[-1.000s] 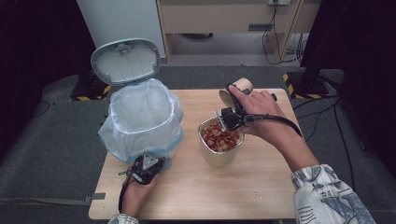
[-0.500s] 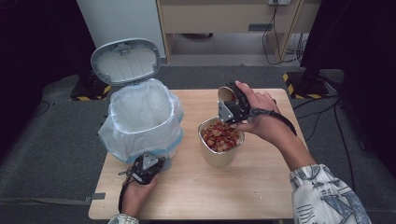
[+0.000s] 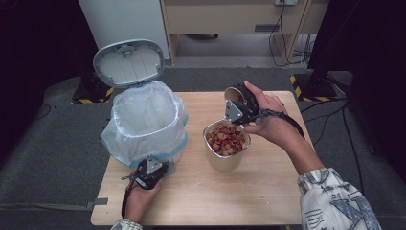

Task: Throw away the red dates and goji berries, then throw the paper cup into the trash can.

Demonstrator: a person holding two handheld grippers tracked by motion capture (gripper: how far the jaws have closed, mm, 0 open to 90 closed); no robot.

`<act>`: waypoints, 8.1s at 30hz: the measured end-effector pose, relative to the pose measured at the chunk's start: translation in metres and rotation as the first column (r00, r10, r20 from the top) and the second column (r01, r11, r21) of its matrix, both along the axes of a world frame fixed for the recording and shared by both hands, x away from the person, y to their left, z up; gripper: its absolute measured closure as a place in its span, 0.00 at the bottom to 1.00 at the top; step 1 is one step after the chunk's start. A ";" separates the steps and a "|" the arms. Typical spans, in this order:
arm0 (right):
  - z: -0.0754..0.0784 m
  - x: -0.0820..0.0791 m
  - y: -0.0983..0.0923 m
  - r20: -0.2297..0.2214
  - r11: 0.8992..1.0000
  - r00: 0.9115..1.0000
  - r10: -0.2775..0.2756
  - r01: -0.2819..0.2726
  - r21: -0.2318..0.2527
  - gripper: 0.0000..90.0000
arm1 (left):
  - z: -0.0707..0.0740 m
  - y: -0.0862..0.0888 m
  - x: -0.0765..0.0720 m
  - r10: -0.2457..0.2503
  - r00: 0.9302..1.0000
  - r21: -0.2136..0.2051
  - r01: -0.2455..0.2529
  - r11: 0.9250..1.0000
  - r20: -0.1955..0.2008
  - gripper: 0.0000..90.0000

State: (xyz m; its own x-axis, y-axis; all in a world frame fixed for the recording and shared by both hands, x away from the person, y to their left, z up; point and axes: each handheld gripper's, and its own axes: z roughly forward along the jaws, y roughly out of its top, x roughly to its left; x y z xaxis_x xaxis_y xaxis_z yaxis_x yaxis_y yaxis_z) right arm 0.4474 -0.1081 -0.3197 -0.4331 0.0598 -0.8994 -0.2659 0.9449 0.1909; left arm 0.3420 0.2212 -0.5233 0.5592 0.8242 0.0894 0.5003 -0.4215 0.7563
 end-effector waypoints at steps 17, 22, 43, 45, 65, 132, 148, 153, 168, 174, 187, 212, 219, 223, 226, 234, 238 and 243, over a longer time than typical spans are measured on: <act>0.009 0.012 -0.018 -0.084 0.990 0.996 -0.020 0.032 0.141 0.35 | 0.000 0.000 0.000 0.000 1.000 0.000 0.000 1.000 0.001 0.98; 0.008 0.018 -0.027 -0.118 0.983 0.992 -0.035 0.055 0.175 0.35 | 0.000 0.000 0.000 0.000 1.000 -0.002 0.000 1.000 -0.001 0.98; 0.003 0.039 -0.053 -0.313 0.877 0.949 0.033 0.122 0.464 0.35 | 0.000 0.000 0.000 0.000 1.000 0.000 0.000 1.000 0.000 0.98; 0.003 0.040 -0.055 -0.326 0.864 0.944 0.046 0.127 0.487 0.35 | 0.000 0.000 0.000 0.000 1.000 -0.002 0.000 1.000 0.000 0.98; 0.005 0.042 -0.061 -0.417 0.774 0.899 0.131 0.170 0.610 0.34 | 0.000 0.001 0.000 -0.001 1.000 -0.002 0.001 1.000 -0.001 0.98; 0.018 0.041 -0.060 -0.511 0.584 0.805 0.303 0.268 0.767 0.34 | 0.000 0.000 0.001 -0.003 1.000 -0.005 0.003 1.000 0.000 0.97; 0.029 0.045 -0.049 -0.519 0.572 0.776 0.359 0.257 0.779 0.34 | -0.001 0.000 0.001 -0.003 1.000 -0.010 0.003 1.000 0.000 0.98; 0.034 0.049 -0.045 -0.524 0.573 0.766 0.372 0.255 0.779 0.34 | -0.001 0.000 0.001 -0.002 1.000 -0.008 0.002 1.000 0.001 0.98; 0.048 0.047 -0.004 -0.543 0.589 0.719 0.433 0.231 0.775 0.34 | -0.001 -0.001 0.001 0.001 1.000 -0.003 -0.001 1.000 0.008 0.98; 0.050 0.044 0.017 -0.543 0.598 0.718 0.434 0.221 0.770 0.34 | -0.001 -0.002 0.000 -0.004 1.000 0.010 0.004 1.000 0.017 0.98; 0.048 0.043 0.046 -0.556 0.614 0.714 0.426 0.223 0.757 0.34 | -0.001 -0.003 -0.001 -0.007 1.000 0.030 0.007 1.000 0.029 0.98; 0.055 0.044 0.088 -0.555 0.583 0.688 0.467 0.232 0.779 0.33 | -0.002 -0.003 -0.001 -0.008 1.000 0.024 0.007 1.000 0.029 0.98; 0.055 0.041 0.099 -0.556 0.581 0.673 0.487 0.226 0.782 0.33 | -0.001 -0.002 -0.001 -0.007 1.000 0.022 0.007 1.000 0.027 0.98; 0.053 0.040 0.105 -0.556 0.580 0.666 0.497 0.221 0.784 0.33 | -0.001 -0.002 -0.001 -0.007 1.000 0.021 0.007 1.000 0.027 0.98; 0.051 0.039 0.110 -0.559 0.582 0.660 0.502 0.220 0.782 0.33 | -0.001 -0.002 -0.001 -0.008 1.000 0.021 0.007 1.000 0.027 0.98; 0.049 0.037 0.121 -0.561 0.586 0.648 0.515 0.212 0.782 0.33 | -0.001 -0.002 -0.001 -0.008 1.000 0.022 0.008 1.000 0.027 0.98; 0.048 0.036 0.126 -0.563 0.589 0.643 0.518 0.209 0.781 0.33 | -0.001 -0.002 -0.001 -0.009 1.000 0.022 0.008 1.000 0.027 0.98; 0.046 0.035 0.133 -0.565 0.592 0.637 0.524 0.204 0.780 0.33 | -0.001 -0.002 -0.001 -0.008 1.000 0.022 0.008 1.000 0.027 0.98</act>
